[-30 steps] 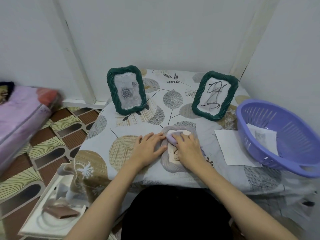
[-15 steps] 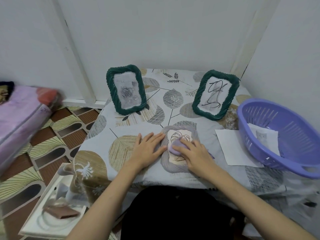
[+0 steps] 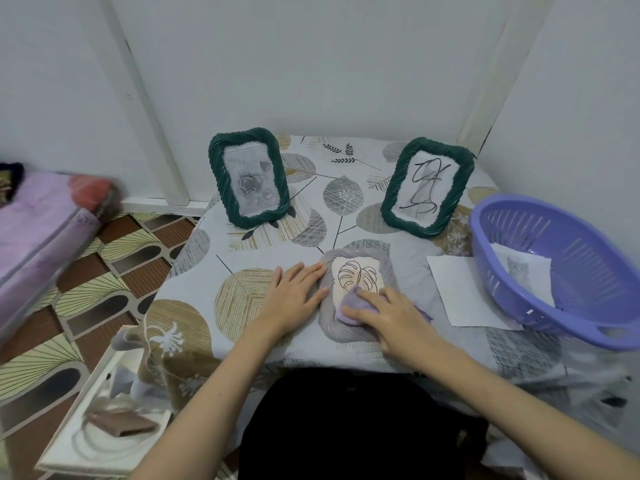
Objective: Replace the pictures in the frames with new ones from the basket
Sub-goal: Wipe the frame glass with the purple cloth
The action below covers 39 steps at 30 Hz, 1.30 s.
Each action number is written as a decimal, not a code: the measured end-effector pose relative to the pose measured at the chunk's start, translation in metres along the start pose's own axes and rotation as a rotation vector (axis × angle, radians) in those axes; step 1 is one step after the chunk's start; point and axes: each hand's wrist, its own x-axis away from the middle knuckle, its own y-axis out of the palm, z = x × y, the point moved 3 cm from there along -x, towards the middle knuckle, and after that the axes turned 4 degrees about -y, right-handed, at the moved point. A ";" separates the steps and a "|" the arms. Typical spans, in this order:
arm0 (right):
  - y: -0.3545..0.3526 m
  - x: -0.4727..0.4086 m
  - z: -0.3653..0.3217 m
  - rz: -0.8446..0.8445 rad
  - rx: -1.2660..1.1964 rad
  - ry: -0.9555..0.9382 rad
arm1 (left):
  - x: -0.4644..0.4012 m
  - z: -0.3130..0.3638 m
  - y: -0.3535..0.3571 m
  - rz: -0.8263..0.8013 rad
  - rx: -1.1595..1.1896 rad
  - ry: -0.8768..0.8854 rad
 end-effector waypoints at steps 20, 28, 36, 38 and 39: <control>0.002 -0.037 -0.013 0.006 0.386 0.074 | 0.000 -0.001 0.001 -0.034 0.017 -0.024; -0.011 0.002 -0.001 0.143 0.380 -0.079 | 0.002 0.001 -0.002 -0.041 0.040 -0.029; -0.002 0.003 0.010 -0.025 -0.018 0.031 | 0.004 0.005 -0.001 -0.016 0.007 -0.033; -0.002 0.019 0.013 -0.031 -0.076 -0.025 | 0.003 0.004 -0.001 -0.009 0.005 -0.032; -0.005 0.025 0.020 -0.029 -0.088 -0.025 | 0.003 0.004 -0.001 -0.015 0.007 -0.034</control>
